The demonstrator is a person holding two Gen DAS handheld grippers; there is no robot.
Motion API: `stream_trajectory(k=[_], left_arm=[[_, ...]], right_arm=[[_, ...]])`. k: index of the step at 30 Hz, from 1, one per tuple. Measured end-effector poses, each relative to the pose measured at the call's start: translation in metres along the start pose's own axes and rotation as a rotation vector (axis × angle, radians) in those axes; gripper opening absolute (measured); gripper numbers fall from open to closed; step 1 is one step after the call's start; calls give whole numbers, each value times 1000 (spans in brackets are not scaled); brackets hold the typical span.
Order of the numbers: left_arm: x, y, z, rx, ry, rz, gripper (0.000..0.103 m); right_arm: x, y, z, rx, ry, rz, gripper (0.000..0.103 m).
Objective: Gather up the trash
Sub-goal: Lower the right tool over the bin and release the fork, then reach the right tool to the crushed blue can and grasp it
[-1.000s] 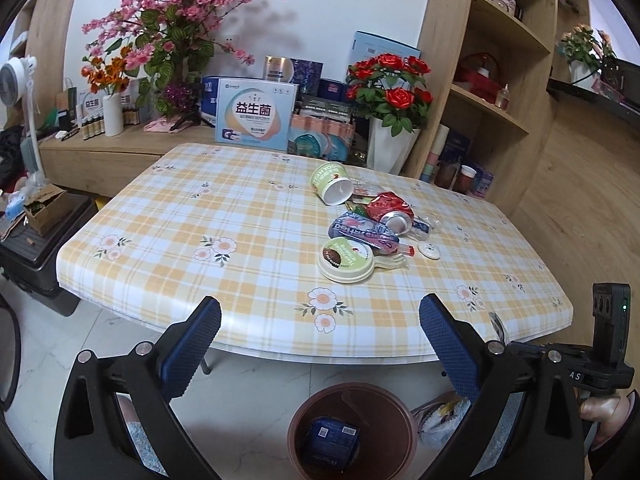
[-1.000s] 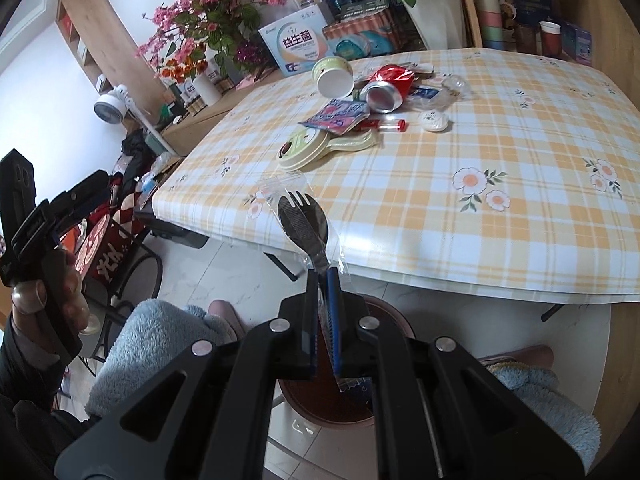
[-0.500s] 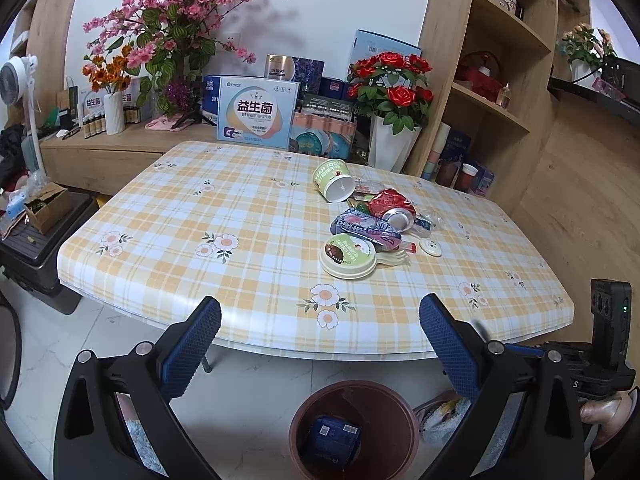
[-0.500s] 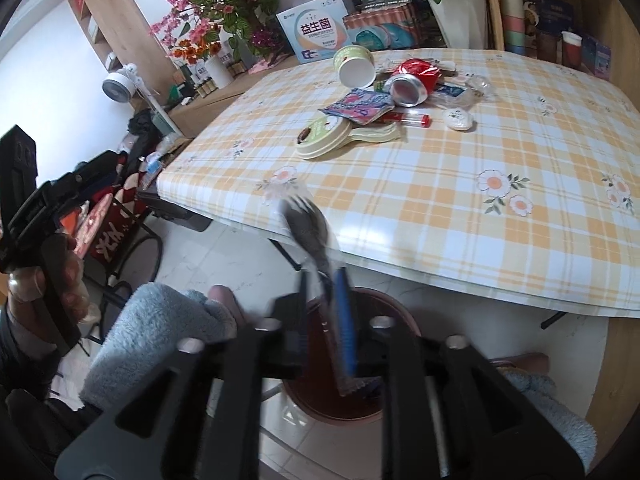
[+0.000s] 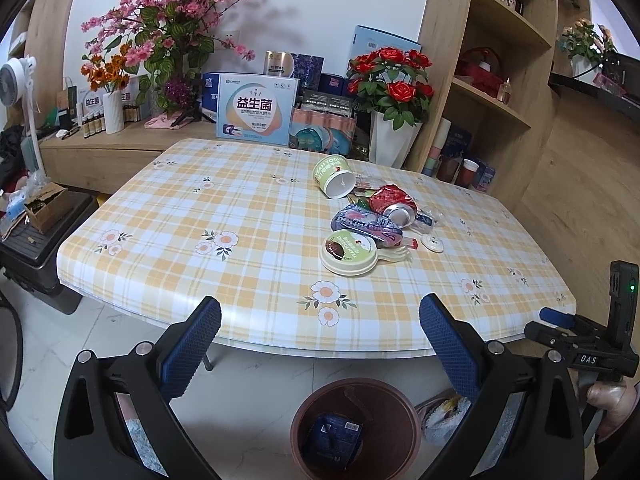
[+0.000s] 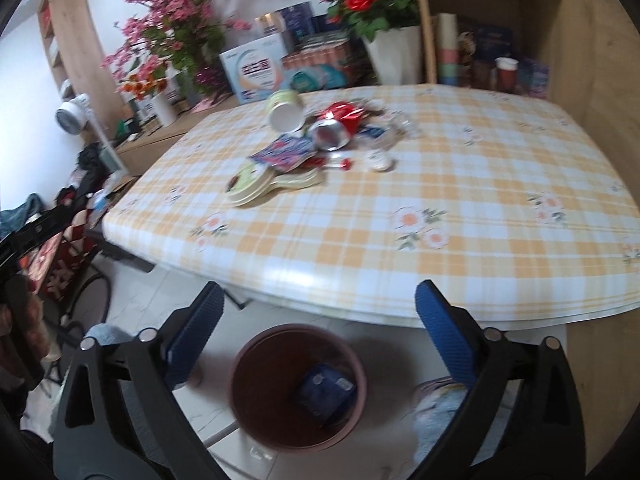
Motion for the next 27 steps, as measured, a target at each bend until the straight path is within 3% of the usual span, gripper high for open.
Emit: stream_trajectory(k=[11, 27], left_arm=[[10, 1, 4, 3, -27, 14, 97], [64, -10, -8, 91, -16, 97, 97]], right_arm=[[-5, -11, -29, -46, 174, -36, 97], [37, -31, -43, -33, 138, 43, 97]])
Point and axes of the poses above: each gripper's, at about its wrist camera, not at the fingertips, and x roughly the way its jaws point, z to its left, y to its underside, the point moved 8 cm from there along x, roughly the way its jaws point, and after that the axes turned 4 degrees about z, right-handed, at the moved point
